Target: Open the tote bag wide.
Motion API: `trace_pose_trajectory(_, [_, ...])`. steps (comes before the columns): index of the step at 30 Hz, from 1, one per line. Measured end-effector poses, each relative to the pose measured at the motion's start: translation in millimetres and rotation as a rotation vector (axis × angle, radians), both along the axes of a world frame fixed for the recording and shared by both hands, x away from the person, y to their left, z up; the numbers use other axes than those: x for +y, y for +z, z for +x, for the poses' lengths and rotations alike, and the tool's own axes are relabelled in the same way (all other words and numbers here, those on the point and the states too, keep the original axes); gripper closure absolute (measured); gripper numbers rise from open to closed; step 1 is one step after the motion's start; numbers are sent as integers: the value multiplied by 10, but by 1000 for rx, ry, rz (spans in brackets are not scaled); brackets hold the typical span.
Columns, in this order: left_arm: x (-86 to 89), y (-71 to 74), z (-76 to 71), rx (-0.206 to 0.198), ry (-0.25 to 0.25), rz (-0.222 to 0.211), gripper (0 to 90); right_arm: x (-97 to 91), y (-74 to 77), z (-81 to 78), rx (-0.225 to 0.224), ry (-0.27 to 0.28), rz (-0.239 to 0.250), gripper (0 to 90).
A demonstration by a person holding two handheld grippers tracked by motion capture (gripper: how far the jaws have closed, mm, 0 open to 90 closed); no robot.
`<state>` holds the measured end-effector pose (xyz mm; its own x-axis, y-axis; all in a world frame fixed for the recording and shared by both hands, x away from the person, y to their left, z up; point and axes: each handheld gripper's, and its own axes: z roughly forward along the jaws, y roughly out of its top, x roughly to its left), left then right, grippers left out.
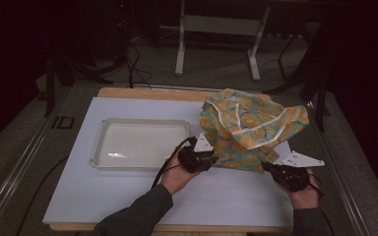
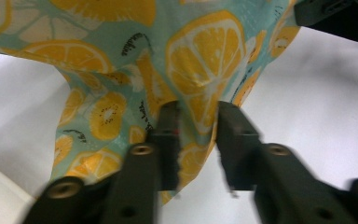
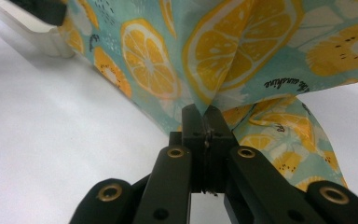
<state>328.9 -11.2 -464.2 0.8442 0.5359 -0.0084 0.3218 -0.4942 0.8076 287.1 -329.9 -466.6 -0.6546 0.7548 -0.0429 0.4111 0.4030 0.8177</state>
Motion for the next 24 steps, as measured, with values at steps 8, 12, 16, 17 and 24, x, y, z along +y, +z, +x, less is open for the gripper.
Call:
trace_pose_trajectory(8, [-12, 26, -58, -20, -5, 11, 892, 7, 12, -32, -6, 7, -3, 900])
trace_pose_trajectory(12, [-7, 16, -87, -25, -3, 2, 893, 8, 15, -49, -10, 12, -9, 900])
trace_pose_trajectory(16, [-4, -14, -93, -22, -5, 4, 893, 7, 11, -51, -3, 20, -14, 900])
trace_pose_trajectory(17, [-6, -26, -91, -18, -5, 5, 893, 8, 6, -49, -2, 22, -14, 900])
trace_pose_trajectory(24, [-41, -132, -60, -7, -5, 30, 893, 14, -48, -27, 14, 22, -21, 900])
